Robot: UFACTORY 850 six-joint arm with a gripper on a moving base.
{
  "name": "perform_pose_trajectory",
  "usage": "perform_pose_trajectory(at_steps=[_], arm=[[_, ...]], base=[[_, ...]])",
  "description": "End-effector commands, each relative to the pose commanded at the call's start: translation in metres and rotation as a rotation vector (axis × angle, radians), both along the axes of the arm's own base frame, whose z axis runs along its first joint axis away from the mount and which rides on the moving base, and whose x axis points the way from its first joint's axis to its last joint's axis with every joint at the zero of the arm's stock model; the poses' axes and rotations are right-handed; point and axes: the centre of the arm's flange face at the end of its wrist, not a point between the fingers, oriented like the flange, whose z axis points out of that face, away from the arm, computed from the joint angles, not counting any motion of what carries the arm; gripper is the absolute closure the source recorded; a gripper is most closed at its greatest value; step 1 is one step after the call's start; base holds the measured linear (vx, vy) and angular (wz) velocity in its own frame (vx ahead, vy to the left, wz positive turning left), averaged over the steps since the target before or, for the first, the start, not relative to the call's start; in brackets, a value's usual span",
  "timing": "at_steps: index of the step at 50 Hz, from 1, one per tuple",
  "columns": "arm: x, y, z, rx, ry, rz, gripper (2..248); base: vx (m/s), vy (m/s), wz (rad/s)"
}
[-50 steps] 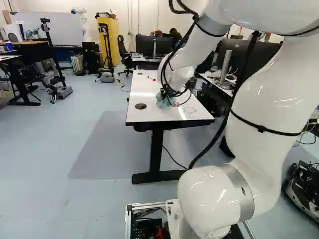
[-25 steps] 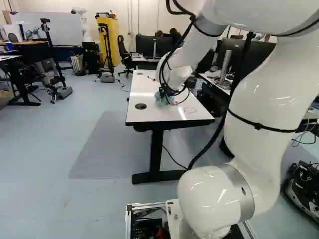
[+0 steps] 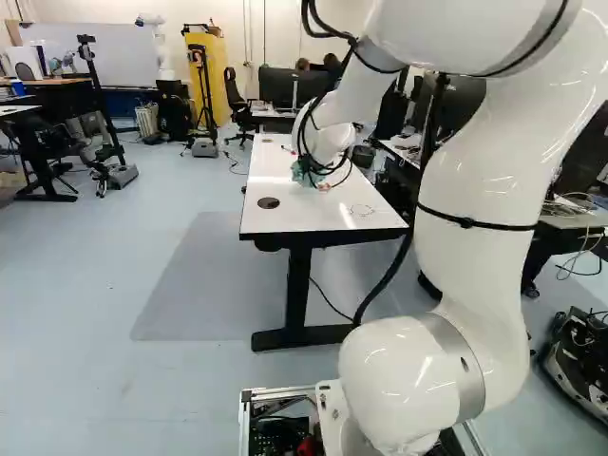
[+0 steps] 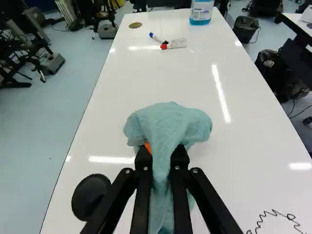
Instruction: Clean the table with the green towel
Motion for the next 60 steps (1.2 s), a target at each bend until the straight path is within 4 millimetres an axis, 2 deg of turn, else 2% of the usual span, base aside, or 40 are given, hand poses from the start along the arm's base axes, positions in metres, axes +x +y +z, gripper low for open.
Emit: perform_pose_trajectory(at_steps=[23,44,60], arm=[[0.046,-0.012,0.0,-0.003,-0.065,-0.024,205],[0.087,-0.015,-0.005,-0.003,-0.104,-0.031,205],[0.095,-0.025,-0.022,-0.005,-0.095,-0.047,205]], base=[[0.0,0.0,0.0],[0.0,0.0,0.0],[0.0,0.0,0.0]])
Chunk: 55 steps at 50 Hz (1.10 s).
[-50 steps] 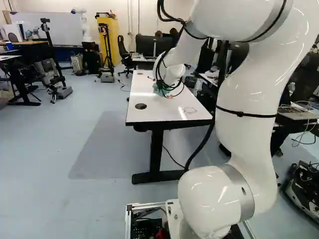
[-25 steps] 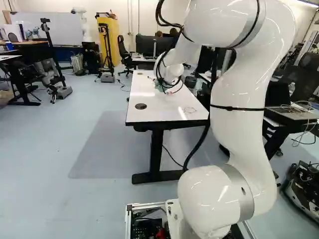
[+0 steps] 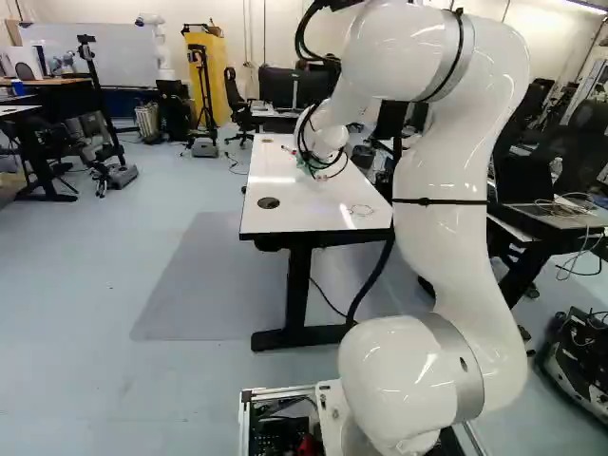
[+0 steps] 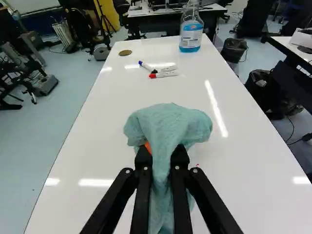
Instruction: Clean the table with the green towel
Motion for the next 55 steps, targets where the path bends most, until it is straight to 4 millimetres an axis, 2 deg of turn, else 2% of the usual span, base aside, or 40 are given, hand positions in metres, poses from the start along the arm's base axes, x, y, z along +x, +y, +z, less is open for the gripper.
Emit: perform_pose_trajectory(at_steps=[40,55], arm=[[0.008,-0.002,-0.049,-0.002,0.07,-0.004,205],[0.008,-0.002,-0.049,-0.001,0.071,-0.004,205]], base=[[0.0,0.0,0.0],[0.0,0.0,0.0]])
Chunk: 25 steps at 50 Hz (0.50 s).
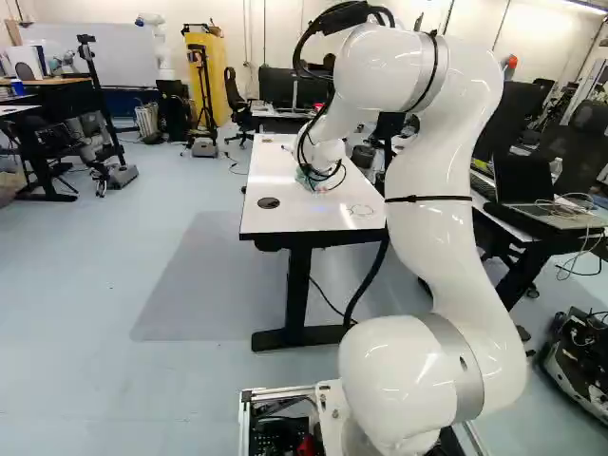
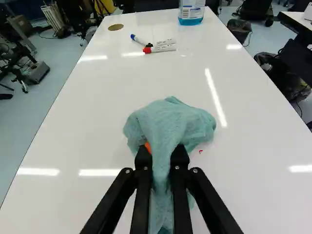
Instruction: Clean the table with the green towel
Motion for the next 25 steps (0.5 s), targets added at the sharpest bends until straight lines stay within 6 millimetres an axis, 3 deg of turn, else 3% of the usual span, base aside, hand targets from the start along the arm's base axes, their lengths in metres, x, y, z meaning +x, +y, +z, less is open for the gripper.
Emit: perform_pose_trajectory(at_steps=[25], arm=[[-0.0035,0.0004,-0.0046,0.003,0.064,0.003,205]], base=[[0.0,0.0,0.0]])
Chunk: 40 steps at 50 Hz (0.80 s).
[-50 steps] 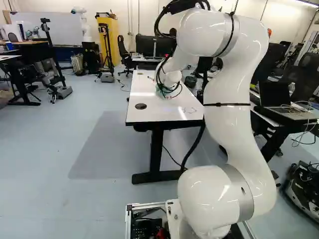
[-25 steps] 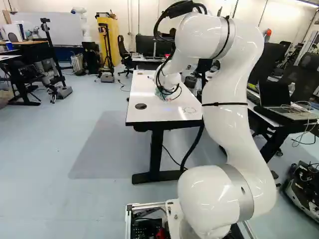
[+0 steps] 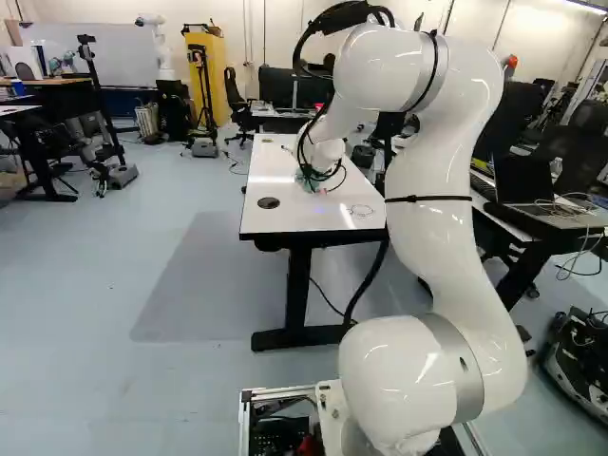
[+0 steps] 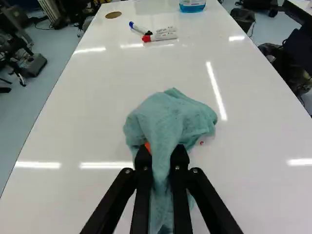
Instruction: Clean the table with the green towel
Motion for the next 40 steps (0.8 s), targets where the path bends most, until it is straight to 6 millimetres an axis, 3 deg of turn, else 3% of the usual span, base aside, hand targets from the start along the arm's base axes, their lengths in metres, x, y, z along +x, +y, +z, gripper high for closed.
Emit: perform_pose_trajectory(at_steps=[40], arm=[[0.0013,-0.0001,0.0005,0.0,-0.009,0.0,205]], base=[[0.0,0.0,0.0]])
